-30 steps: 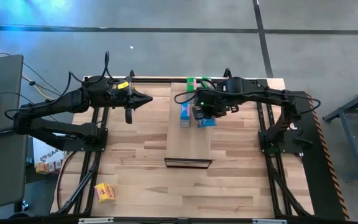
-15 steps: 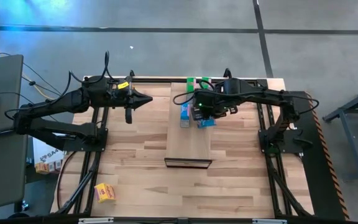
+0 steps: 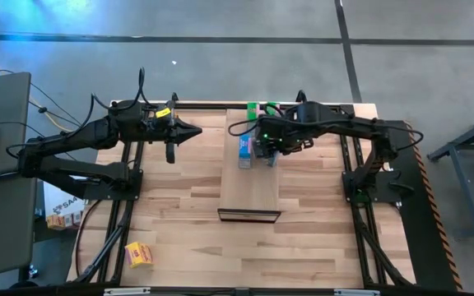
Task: Stack cereal on shelf
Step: Put the blue cereal box on the shelf
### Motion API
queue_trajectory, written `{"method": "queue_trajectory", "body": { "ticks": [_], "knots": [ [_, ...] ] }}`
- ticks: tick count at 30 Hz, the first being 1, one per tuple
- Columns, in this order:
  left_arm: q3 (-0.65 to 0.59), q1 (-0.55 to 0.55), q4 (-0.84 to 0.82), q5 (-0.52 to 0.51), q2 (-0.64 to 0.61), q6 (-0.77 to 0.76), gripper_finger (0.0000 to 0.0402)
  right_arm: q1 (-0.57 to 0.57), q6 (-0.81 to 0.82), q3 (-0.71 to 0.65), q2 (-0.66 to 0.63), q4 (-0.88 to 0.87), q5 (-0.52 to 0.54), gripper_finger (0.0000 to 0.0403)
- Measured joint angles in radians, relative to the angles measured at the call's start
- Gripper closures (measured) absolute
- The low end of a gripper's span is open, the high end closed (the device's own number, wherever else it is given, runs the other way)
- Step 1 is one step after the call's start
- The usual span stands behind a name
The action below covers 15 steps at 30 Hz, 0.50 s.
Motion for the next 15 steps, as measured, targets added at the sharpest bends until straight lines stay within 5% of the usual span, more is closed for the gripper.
{"method": "queue_trajectory", "body": {
  "ticks": [15],
  "knots": [
    [0.000,0.000,-0.003,-0.001,0.000,0.006,0.0402,0.001,-0.059,0.000,-0.097,0.012,-0.067,0.0144]
  ]
}}
